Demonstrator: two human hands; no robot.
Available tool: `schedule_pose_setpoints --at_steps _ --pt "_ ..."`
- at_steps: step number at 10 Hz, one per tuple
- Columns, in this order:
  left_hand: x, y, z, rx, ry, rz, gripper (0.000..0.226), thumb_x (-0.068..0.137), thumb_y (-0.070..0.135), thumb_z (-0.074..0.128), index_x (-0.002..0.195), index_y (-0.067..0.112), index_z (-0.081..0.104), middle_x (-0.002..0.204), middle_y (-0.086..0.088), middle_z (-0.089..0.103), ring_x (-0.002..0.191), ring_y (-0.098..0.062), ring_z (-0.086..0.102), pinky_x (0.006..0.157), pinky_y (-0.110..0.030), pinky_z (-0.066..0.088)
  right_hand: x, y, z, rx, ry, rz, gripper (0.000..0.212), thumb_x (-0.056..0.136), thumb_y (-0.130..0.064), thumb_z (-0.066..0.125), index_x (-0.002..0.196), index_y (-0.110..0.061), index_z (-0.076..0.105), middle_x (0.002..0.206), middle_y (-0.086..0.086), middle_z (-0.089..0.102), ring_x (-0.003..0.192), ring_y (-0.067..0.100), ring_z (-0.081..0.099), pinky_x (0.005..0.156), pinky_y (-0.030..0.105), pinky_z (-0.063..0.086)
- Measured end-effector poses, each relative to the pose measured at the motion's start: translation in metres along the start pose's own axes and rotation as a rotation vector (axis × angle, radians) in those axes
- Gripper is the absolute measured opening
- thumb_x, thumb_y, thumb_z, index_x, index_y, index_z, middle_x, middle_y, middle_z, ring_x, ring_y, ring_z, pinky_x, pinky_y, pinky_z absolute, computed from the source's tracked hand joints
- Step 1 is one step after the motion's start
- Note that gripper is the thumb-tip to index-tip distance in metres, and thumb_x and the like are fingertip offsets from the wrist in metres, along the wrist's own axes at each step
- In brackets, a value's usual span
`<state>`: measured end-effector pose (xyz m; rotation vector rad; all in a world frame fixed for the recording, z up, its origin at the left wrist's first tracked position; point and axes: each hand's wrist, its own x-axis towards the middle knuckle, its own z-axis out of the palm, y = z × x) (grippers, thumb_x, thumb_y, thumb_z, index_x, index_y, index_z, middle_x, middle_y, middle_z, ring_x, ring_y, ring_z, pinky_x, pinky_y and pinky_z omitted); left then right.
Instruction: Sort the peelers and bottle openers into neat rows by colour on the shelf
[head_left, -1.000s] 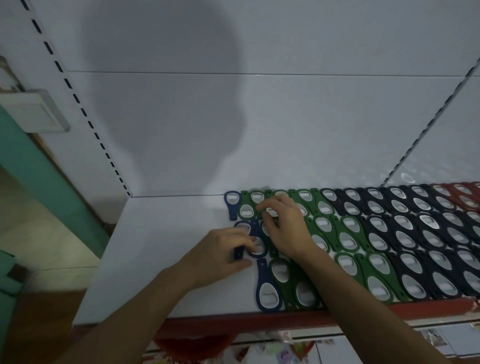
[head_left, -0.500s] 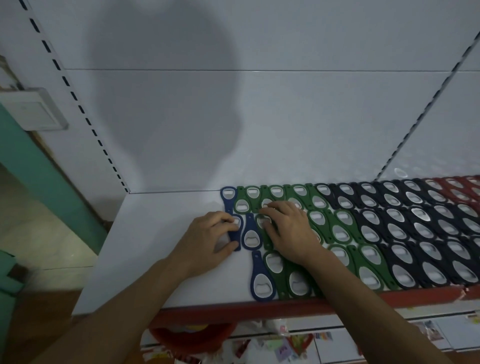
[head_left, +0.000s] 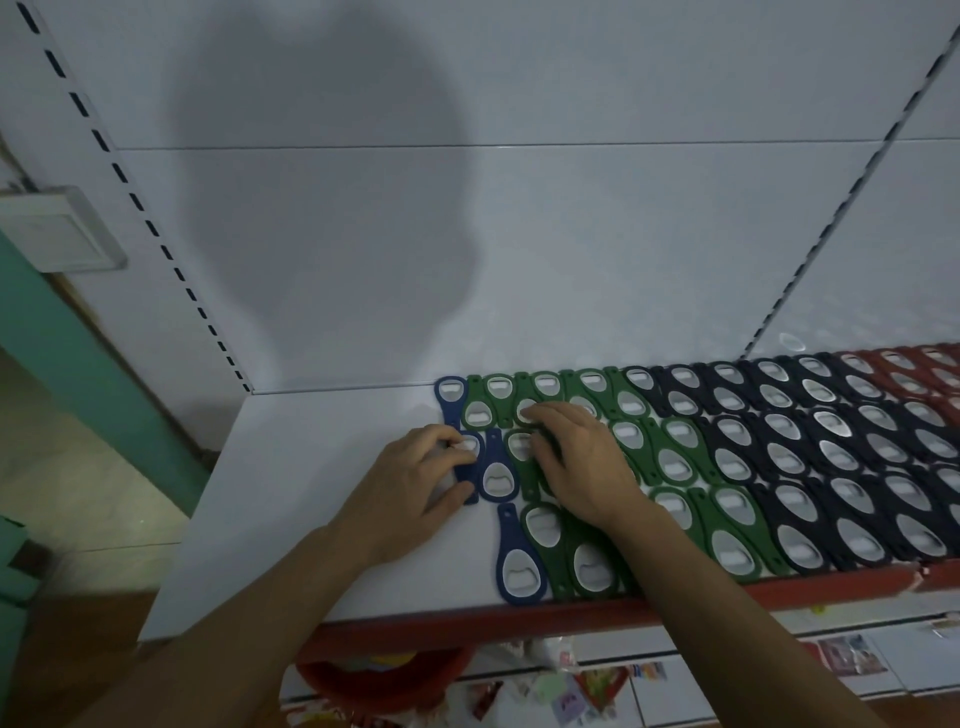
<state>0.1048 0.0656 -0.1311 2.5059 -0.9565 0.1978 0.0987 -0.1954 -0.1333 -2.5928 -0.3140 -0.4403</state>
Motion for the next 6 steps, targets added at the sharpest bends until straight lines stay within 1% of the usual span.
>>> schedule_pose_setpoints --at_steps 1,2,3,4,5,6 --pt "-0.002 0.0 0.0 0.035 0.027 -0.05 0.051 0.098 0.051 0.045 0.138 0.021 0.058 0.143 0.001 0.047 0.131 -0.017 0.048 0.106 -0.045 0.044 -0.003 -0.001 -0.005 -0.118 0.025 0.033 0.038 0.097 -0.037 0.05 0.129 -0.022 0.064 0.131 -0.005 0.063 0.126 0.02 0.053 0.103 0.047 0.045" --pt "0.0 -0.002 0.002 0.091 -0.035 -0.152 0.071 0.096 0.063 0.035 0.153 0.021 0.041 0.159 -0.003 0.034 0.146 -0.021 0.034 0.117 -0.05 0.034 -0.008 -0.004 -0.006 -0.204 -0.041 0.09 0.043 0.097 -0.045 0.051 0.135 -0.026 0.06 0.14 -0.005 0.057 0.134 0.023 0.046 0.11 0.049 0.038" --pt "0.003 -0.001 0.004 0.147 -0.177 -0.206 0.088 0.092 0.073 0.015 0.163 0.022 0.016 0.171 -0.001 0.007 0.158 -0.016 0.004 0.127 -0.049 0.012 -0.008 -0.005 -0.006 -0.212 -0.079 0.114 0.043 0.099 -0.047 0.05 0.136 -0.027 0.058 0.142 -0.004 0.054 0.134 0.023 0.046 0.109 0.05 0.037" --pt "0.005 0.0 0.003 0.177 -0.235 -0.2 0.103 0.084 0.085 -0.006 0.164 0.023 0.006 0.172 0.004 -0.006 0.157 -0.012 -0.007 0.126 -0.049 0.002 -0.006 -0.007 -0.008 -0.22 -0.101 0.115 0.043 0.099 -0.048 0.049 0.137 -0.029 0.056 0.144 -0.004 0.053 0.134 0.021 0.045 0.11 0.049 0.037" --pt "0.006 -0.001 0.004 0.171 -0.251 -0.209 0.112 0.076 0.086 -0.018 0.164 0.022 0.008 0.172 0.003 -0.004 0.158 -0.012 -0.006 0.126 -0.05 0.003 -0.004 -0.007 -0.013 -0.193 -0.132 0.113 0.044 0.1 -0.048 0.048 0.139 -0.029 0.055 0.145 -0.004 0.052 0.135 0.021 0.045 0.11 0.049 0.037" --pt "0.016 0.003 -0.003 0.153 -0.256 -0.219 0.104 0.081 0.085 -0.009 0.164 0.023 0.011 0.171 0.002 0.001 0.157 -0.015 0.0 0.126 -0.052 0.008 -0.003 -0.004 -0.023 -0.177 -0.132 0.12 0.044 0.1 -0.047 0.048 0.139 -0.027 0.054 0.144 -0.005 0.052 0.134 0.021 0.046 0.111 0.05 0.039"
